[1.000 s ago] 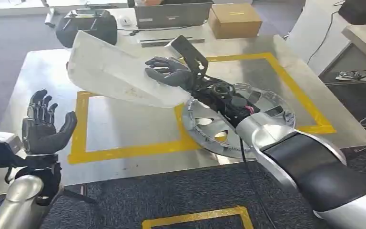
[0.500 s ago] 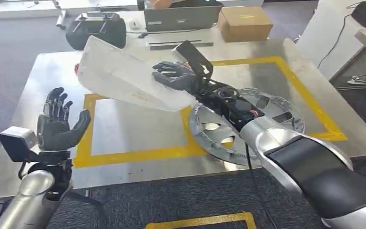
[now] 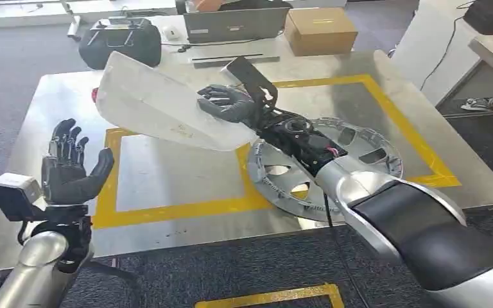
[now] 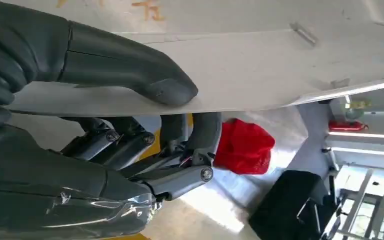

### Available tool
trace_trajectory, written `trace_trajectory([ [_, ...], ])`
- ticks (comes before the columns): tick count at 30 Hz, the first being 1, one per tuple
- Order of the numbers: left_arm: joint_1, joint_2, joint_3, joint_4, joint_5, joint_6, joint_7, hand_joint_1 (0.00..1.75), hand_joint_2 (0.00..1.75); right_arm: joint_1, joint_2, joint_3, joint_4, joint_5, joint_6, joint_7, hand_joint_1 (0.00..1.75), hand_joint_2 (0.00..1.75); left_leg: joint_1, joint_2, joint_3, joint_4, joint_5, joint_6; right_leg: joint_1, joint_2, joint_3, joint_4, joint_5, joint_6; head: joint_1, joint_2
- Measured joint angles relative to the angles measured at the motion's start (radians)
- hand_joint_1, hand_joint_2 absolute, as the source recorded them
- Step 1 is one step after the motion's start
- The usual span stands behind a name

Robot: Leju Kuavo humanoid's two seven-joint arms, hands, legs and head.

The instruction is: Take the parts from the cabinet and place them on the table.

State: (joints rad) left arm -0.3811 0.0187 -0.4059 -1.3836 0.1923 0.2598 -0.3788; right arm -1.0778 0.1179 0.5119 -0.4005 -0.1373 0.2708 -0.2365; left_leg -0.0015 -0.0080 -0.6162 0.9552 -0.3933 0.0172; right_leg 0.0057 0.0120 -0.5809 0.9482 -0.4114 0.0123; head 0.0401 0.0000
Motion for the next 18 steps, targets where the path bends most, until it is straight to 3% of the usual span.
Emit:
trace_trajectory([
  [7, -0.002, -0.006, -0.002, 0.010, 0.008, -0.013, -0.027, 0.00, 1.75, 0.004, 0.013, 0.010, 0.016, 0.033, -0.043, 0.008, 1.75, 1.75, -0.002, 0.000, 0.000, 0.000, 0.000, 0.000, 0.000, 0.000, 0.000, -0.001, 0.000, 0.000, -0.002, 0.000],
  [12, -0.022, -0.021, -0.019, 0.034, 0.067, -0.025, -0.049, 0.00, 1.75, 0.054, 0.015, 0.040, 0.043, 0.129, -0.185, 0.059, 1.75, 1.75, -0.002, -0.001, 0.000, 0.000, 0.000, 0.000, -0.003, -0.001, 0.002, -0.002, 0.000, 0.000, -0.003, 0.000],
  [18, -0.027, -0.029, -0.029, 0.051, 0.079, -0.022, -0.061, 0.00, 1.75, 0.086, 0.015, 0.061, 0.061, 0.165, -0.214, 0.092, 1.75, 1.75, -0.002, 0.000, 0.000, 0.000, -0.001, 0.001, -0.004, 0.000, 0.002, -0.003, 0.000, 0.000, -0.003, 0.000],
])
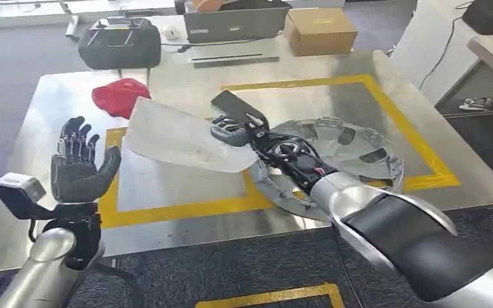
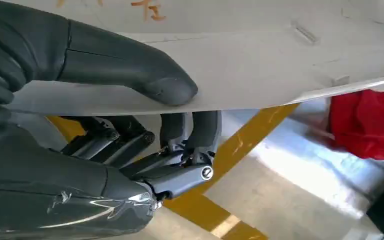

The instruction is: Take the parts from the cabinet and place them on the table.

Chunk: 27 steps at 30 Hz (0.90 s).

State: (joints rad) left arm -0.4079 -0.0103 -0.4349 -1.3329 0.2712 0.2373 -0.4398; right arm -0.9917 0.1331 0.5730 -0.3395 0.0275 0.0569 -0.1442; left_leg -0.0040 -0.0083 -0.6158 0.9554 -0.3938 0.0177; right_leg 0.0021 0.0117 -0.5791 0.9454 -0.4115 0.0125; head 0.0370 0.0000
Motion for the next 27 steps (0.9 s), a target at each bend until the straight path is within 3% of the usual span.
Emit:
trace_trajectory([
  [17, -0.011, -0.008, -0.014, 0.026, 0.002, 0.004, -0.002, 0.00, 1.75, 0.037, 0.000, 0.040, 0.022, 0.053, -0.042, 0.015, 1.75, 1.75, 0.000, 0.000, 0.000, 0.000, 0.000, 0.000, 0.000, 0.000, 0.000, 0.000, 0.000, 0.000, -0.002, 0.000],
  [27, -0.014, -0.012, -0.015, 0.034, 0.000, 0.005, -0.009, 0.00, 1.75, 0.062, 0.001, 0.073, 0.029, 0.114, -0.127, 0.030, 1.75, 1.75, 0.000, 0.000, 0.000, 0.000, 0.000, 0.000, 0.000, 0.000, 0.000, 0.000, 0.000, 0.000, -0.002, 0.000],
])
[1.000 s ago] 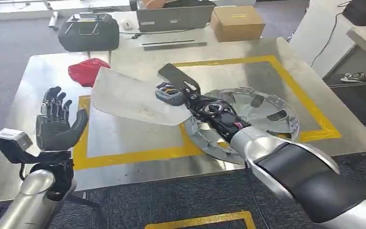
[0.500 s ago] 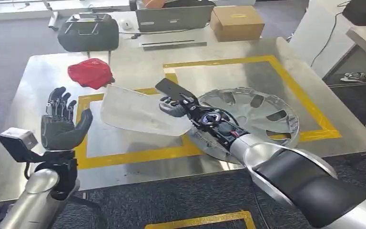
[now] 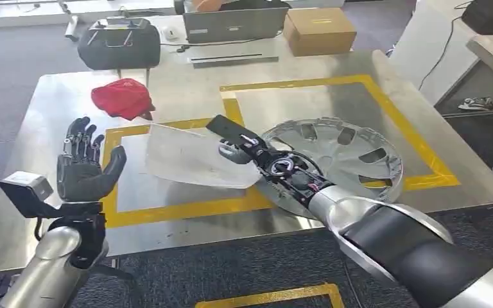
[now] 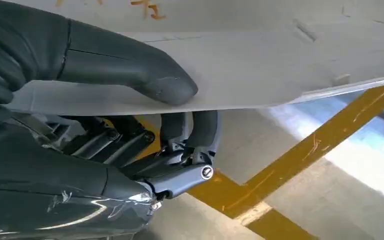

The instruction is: Take the parts from the cabinet and place them on the table.

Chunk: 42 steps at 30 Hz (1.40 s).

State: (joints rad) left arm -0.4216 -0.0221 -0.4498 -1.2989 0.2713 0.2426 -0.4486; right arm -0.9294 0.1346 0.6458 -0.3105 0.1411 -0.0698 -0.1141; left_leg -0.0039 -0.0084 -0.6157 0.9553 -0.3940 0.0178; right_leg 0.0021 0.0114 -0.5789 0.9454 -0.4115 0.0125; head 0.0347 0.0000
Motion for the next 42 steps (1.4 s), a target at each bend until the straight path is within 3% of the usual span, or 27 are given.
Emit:
trace_trajectory([
  [7, -0.001, -0.002, 0.000, 0.001, -0.003, 0.005, 0.000, 0.00, 1.75, 0.010, 0.002, 0.017, 0.002, 0.015, -0.040, 0.003, 1.75, 1.75, 0.000, 0.000, 0.000, 0.000, 0.000, 0.000, 0.000, 0.000, 0.000, 0.000, 0.000, 0.000, 0.000, 0.000],
  [9, -0.001, -0.003, -0.002, 0.001, -0.015, 0.006, 0.000, 0.00, 1.75, 0.015, 0.006, 0.021, 0.002, 0.034, -0.082, 0.003, 1.75, 1.75, 0.000, 0.000, 0.000, 0.000, 0.000, 0.000, 0.000, 0.000, 0.000, 0.000, 0.000, 0.000, -0.001, 0.000],
  [10, -0.002, -0.003, -0.003, 0.001, -0.022, 0.008, 0.000, 0.00, 1.75, 0.018, 0.007, 0.023, 0.002, 0.041, -0.103, 0.002, 0.00, 0.00, 0.000, 0.000, 0.000, 0.000, 0.000, 0.000, 0.000, 0.000, 0.000, 0.000, 0.000, 0.000, -0.001, 0.000],
  [14, -0.003, -0.007, -0.008, 0.002, -0.006, 0.004, -0.004, 0.00, 1.75, 0.031, 0.013, 0.026, 0.002, 0.044, -0.132, -0.006, 0.00, 0.00, 0.000, 0.000, 0.000, 0.000, 0.000, 0.000, 0.000, 0.000, 0.000, 0.000, 0.000, 0.000, 0.000, 0.000],
  [15, -0.004, -0.007, -0.008, 0.003, 0.003, -0.002, -0.006, 0.00, 0.00, 0.032, 0.014, 0.026, 0.003, 0.044, -0.134, -0.006, 0.00, 0.00, 0.000, 0.000, 0.000, 0.000, 0.000, 0.000, 0.000, 0.000, 0.000, 0.000, 0.000, 0.000, 0.000, 0.000],
  [23, -0.009, -0.012, -0.008, 0.014, 0.031, 0.008, -0.009, 0.00, 0.00, 0.033, 0.014, 0.026, 0.003, 0.042, -0.137, -0.010, 0.00, 0.00, 0.000, 0.000, 0.000, 0.000, 0.000, 0.000, 0.000, 0.000, 0.000, 0.000, 0.000, 0.000, 0.000, 0.000],
  [24, -0.009, -0.012, -0.008, 0.014, 0.032, 0.010, -0.009, 0.00, 1.75, 0.032, 0.015, 0.026, 0.003, 0.042, -0.137, -0.010, 0.00, 0.00, 0.000, 0.000, 0.000, 0.000, 0.000, 0.000, 0.000, 0.000, 0.000, 0.000, 0.000, 0.000, 0.000, 0.000],
  [42, -0.009, -0.013, -0.008, 0.014, 0.028, 0.042, 0.005, 0.00, 1.75, 0.032, 0.016, 0.026, 0.003, 0.037, -0.145, -0.021, 0.00, 0.00, 0.000, 0.000, 0.000, 0.000, 0.000, 0.000, 0.000, 0.000, 0.001, 0.000, 0.000, 0.000, 0.000, 0.000],
])
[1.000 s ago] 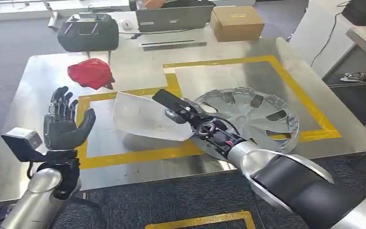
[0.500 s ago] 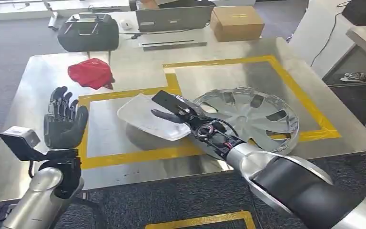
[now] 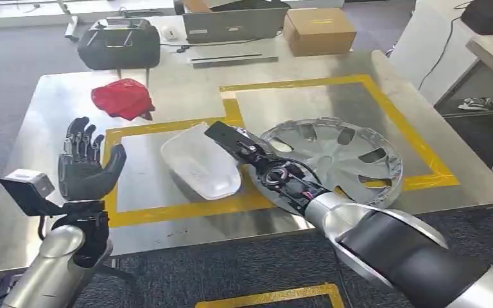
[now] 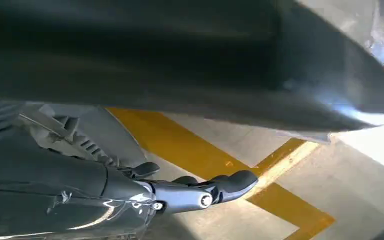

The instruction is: Take the parts from the cabinet and place them on the table.

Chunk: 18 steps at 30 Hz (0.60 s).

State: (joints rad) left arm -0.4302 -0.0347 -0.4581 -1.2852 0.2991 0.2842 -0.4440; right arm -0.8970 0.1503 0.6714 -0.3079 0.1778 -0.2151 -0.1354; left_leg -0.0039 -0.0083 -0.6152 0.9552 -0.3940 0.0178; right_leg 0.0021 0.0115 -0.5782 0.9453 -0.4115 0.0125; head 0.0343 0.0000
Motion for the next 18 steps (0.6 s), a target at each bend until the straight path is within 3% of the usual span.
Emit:
trace_trajectory([
  [5, 0.000, 0.000, 0.000, 0.000, 0.000, 0.000, 0.000, 0.00, 1.75, 0.000, 0.000, 0.000, 0.000, -0.001, -0.001, -0.002, 0.00, 0.00, 0.000, 0.000, 0.000, 0.000, 0.000, 0.000, 0.000, 0.000, 0.000, 0.000, 0.000, 0.000, 0.000, 0.000],
  [6, 0.000, 0.000, 0.000, 0.000, 0.000, 0.001, 0.001, 0.00, 0.00, 0.000, 0.000, 0.000, 0.000, -0.011, -0.002, -0.009, 0.00, 0.00, 0.000, 0.000, 0.000, 0.000, 0.000, 0.000, 0.000, 0.000, 0.000, 0.000, 0.000, 0.000, 0.000, 0.000],
  [9, 0.000, 0.000, 0.000, 0.000, 0.001, 0.007, 0.003, 0.00, 0.00, -0.002, 0.000, -0.009, 0.000, -0.074, 0.006, -0.063, 0.00, 0.00, 0.000, 0.000, 0.000, 0.000, 0.000, 0.000, 0.000, 0.000, 0.000, 0.000, 0.000, 0.000, 0.000, 0.000],
  [15, 0.007, 0.003, 0.000, 0.000, -0.014, 0.008, -0.010, 0.00, 0.00, -0.039, 0.000, -0.071, -0.025, -0.289, 0.169, -0.261, 0.00, 0.00, 0.000, 0.000, 0.000, 0.000, 0.000, 0.000, 0.000, 0.000, 0.000, 0.000, 0.000, 0.000, 0.000, 0.000],
  [18, 0.010, 0.006, 0.000, 0.000, -0.032, 0.008, -0.014, 0.00, 0.00, -0.047, 0.000, -0.114, -0.079, -0.358, 0.231, -0.307, 0.00, 0.00, 0.000, 0.000, 0.001, 0.000, 0.000, 0.000, 0.000, 0.000, 0.001, 0.000, 0.000, 0.000, 0.000, 0.000],
])
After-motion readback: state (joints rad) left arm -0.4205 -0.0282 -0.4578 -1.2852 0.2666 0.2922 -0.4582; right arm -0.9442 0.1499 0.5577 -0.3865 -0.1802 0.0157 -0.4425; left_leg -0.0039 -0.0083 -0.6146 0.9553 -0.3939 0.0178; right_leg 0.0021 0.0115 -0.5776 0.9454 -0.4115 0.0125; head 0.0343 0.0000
